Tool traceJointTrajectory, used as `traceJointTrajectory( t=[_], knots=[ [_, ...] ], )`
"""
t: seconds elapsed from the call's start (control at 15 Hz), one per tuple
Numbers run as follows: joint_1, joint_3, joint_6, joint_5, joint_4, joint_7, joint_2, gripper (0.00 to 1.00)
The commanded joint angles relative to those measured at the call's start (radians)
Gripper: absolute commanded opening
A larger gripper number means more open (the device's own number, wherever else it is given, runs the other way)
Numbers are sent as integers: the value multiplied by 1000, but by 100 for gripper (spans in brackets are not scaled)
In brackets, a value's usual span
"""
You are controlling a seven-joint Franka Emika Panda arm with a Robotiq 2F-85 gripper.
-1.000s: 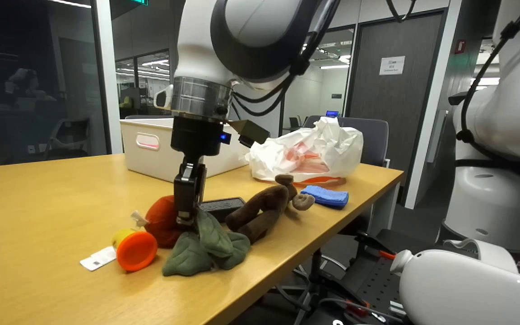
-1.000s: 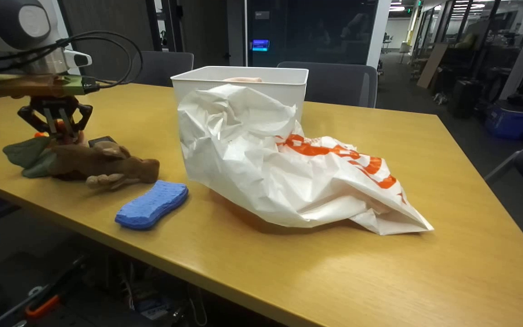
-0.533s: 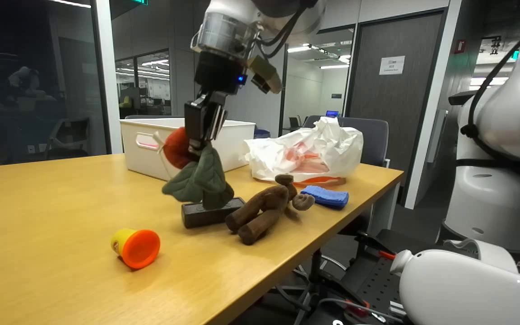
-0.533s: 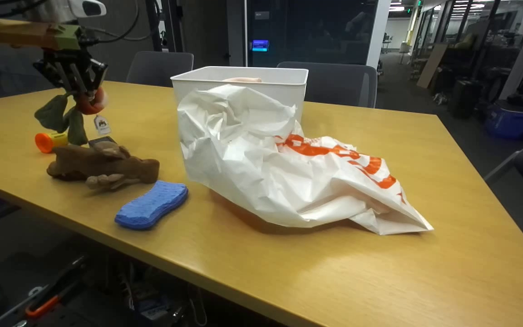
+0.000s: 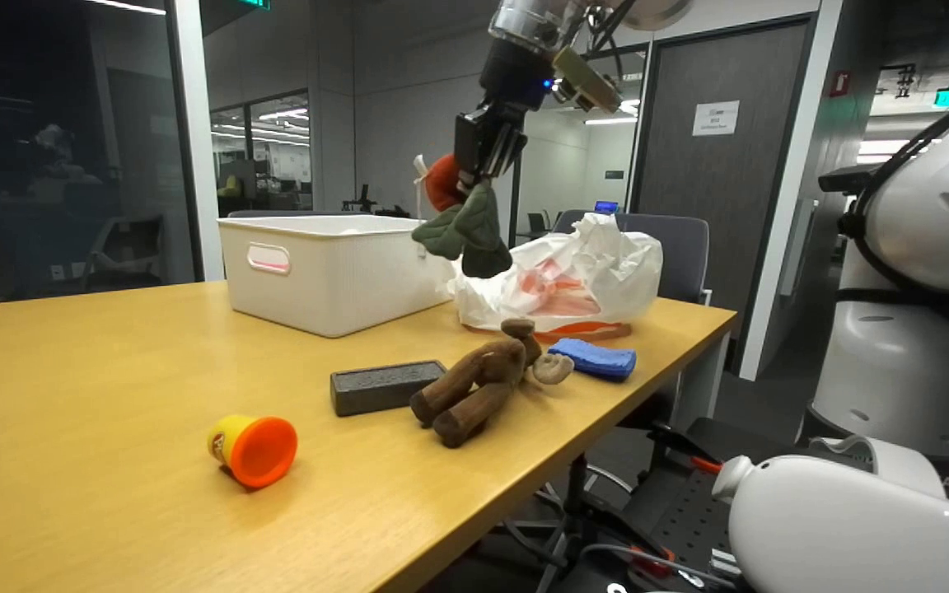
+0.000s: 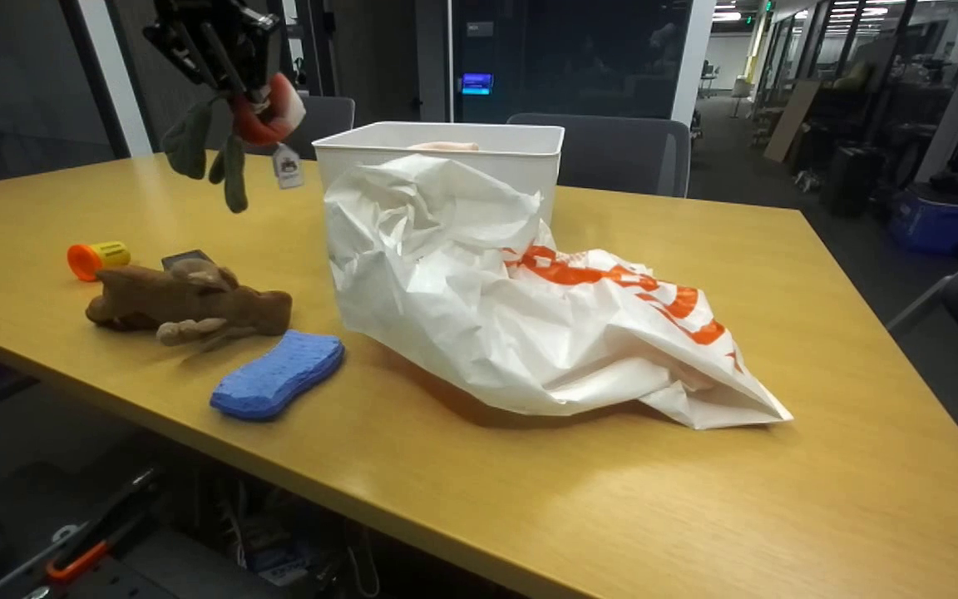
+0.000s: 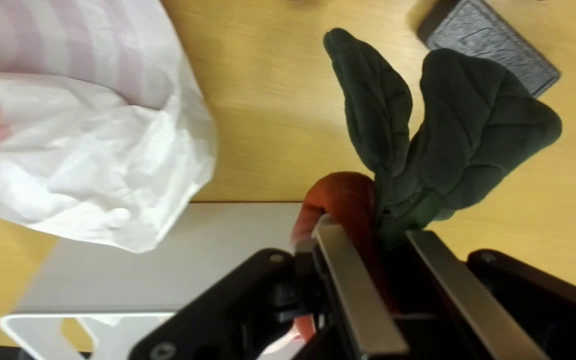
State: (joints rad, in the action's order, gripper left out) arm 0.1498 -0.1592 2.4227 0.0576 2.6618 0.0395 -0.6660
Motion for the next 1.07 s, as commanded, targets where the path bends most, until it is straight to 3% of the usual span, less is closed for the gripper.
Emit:
traceJointTrajectory(
  t=[0.0, 0.2, 0.27, 0.53, 0.8, 1.0],
  knots=[
    [-126, 14, 38, -86, 84, 79, -105, 5],
    [-248, -13, 93, -170, 131, 165, -113, 5],
    [-295, -38, 105, -210, 90, 203, -66, 5],
    [-457, -245, 142, -415, 101, 443, -8, 5],
    [-559, -402, 104, -590, 108, 670, 105, 5],
    [-624, -424, 66, -771, 116, 824, 194, 5]
  ],
)
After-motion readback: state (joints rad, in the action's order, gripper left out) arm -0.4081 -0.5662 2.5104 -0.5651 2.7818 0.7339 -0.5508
